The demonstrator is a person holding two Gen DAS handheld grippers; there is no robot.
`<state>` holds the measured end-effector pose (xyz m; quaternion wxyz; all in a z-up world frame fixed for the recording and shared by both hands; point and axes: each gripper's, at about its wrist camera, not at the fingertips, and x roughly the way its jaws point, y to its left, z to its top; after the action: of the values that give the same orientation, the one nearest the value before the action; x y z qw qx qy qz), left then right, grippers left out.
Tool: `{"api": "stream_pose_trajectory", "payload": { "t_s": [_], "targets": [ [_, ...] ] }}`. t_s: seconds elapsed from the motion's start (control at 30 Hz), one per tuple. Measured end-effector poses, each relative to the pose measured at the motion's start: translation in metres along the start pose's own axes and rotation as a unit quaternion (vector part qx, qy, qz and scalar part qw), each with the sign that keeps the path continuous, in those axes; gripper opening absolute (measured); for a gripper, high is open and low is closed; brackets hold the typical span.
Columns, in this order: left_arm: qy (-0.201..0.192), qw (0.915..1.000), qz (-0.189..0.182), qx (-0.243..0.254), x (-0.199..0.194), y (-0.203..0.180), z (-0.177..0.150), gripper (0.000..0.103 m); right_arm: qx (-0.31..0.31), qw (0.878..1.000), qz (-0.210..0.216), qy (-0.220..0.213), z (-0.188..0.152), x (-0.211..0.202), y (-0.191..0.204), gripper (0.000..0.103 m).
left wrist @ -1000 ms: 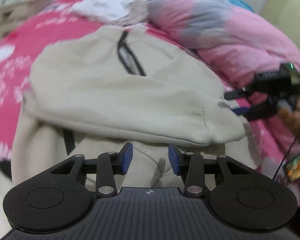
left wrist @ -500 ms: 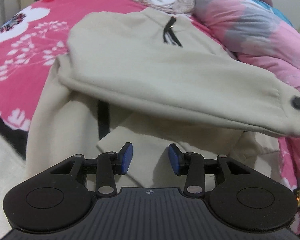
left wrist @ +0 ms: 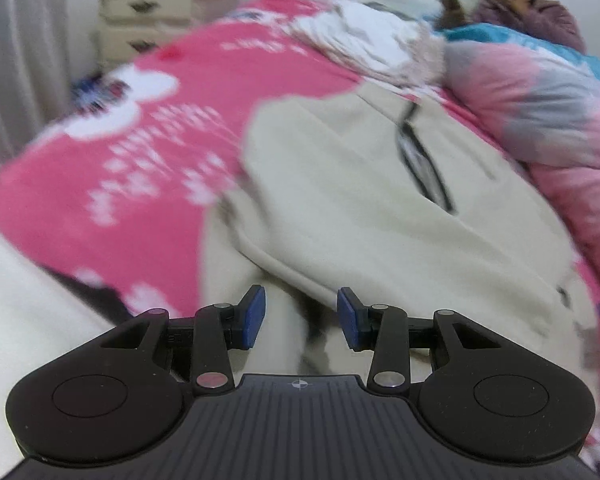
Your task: Fold clothes
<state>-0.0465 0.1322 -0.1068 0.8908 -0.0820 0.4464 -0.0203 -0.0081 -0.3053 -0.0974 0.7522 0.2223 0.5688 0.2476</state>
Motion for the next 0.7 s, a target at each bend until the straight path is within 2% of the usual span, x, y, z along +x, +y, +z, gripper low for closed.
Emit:
{"api": "stream_pose_trajectory", "payload": {
  "t_s": [0.07, 0.17, 0.27, 0.33, 0.43, 0.6, 0.7],
  "targets": [
    [0.002, 0.9997, 0.026, 0.003, 0.007, 0.006, 0.011, 0.040, -0.057, 0.998, -0.008, -0.009, 0.021, 0.000, 0.028, 0.039],
    [0.005, 0.9979, 0.064, 0.008, 0.016, 0.016, 0.026, 0.040, -0.130, 0.991, 0.013, -0.009, 0.054, 0.022, 0.071, 0.039],
    [0.012, 0.9951, 0.098, 0.010, 0.028, 0.026, 0.041, 0.040, -0.203, 0.979, 0.035, -0.007, 0.082, 0.064, 0.114, 0.040],
    [0.018, 0.9939, 0.108, -0.008, 0.033, 0.035, 0.044, 0.039, -0.218, 0.975, 0.048, -0.002, 0.106, 0.102, 0.136, 0.040],
    [0.028, 0.9943, 0.101, -0.017, 0.036, 0.040, 0.042, 0.039, -0.234, 0.970, 0.061, 0.005, 0.134, 0.152, 0.160, 0.040],
    [0.047, 0.9941, 0.096, 0.016, 0.045, 0.034, 0.036, 0.039, -0.256, 0.964, 0.075, -0.011, 0.168, 0.225, 0.197, 0.042],
    [0.050, 0.9938, 0.095, 0.029, 0.053, 0.032, 0.036, 0.040, -0.281, 0.958, 0.058, -0.008, 0.179, 0.262, 0.213, 0.042]
  ]
}}
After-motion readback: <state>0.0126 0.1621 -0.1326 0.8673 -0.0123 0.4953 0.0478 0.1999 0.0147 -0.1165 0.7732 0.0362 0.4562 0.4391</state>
